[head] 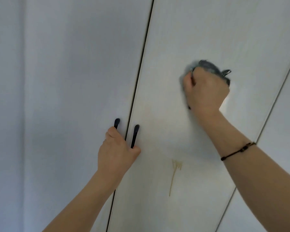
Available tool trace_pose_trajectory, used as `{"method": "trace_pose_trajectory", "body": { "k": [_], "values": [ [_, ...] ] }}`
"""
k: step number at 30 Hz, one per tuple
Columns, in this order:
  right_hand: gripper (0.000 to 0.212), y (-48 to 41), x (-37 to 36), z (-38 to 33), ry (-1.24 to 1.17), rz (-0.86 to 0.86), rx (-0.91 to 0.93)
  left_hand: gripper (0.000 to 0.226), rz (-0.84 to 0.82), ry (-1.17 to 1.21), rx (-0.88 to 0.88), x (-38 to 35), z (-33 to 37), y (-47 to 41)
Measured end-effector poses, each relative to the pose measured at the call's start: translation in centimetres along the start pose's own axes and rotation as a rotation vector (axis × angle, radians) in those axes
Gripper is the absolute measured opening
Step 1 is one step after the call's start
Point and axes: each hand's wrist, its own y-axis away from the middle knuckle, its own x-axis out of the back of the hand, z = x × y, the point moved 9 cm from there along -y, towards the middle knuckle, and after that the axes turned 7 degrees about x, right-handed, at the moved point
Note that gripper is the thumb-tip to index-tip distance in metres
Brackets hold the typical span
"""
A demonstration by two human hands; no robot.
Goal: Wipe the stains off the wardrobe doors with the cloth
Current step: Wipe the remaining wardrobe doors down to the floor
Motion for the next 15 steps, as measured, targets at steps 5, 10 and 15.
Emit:
{"method": "trace_pose_trajectory", "body": {
  "k": [5, 10, 15],
  "values": [
    [0.035, 12.4, 0.7, -10.9, -0.279, -0.127, 0.607, 0.078, 0.020, -0.009, -0.013, 0.0, 0.5, 0.0],
    [0.037, 5.5, -0.9, -10.3, -0.262, -0.087, 0.625, 0.075, 0.046, -0.091, -0.018, 0.0, 0.3, -0.4],
    [0.024, -3.6, -3.8, -11.2, -0.042, -0.091, 0.214, 0.074, 0.055, -0.077, -0.016, -0.2, 0.2, -0.5]
  ]
}}
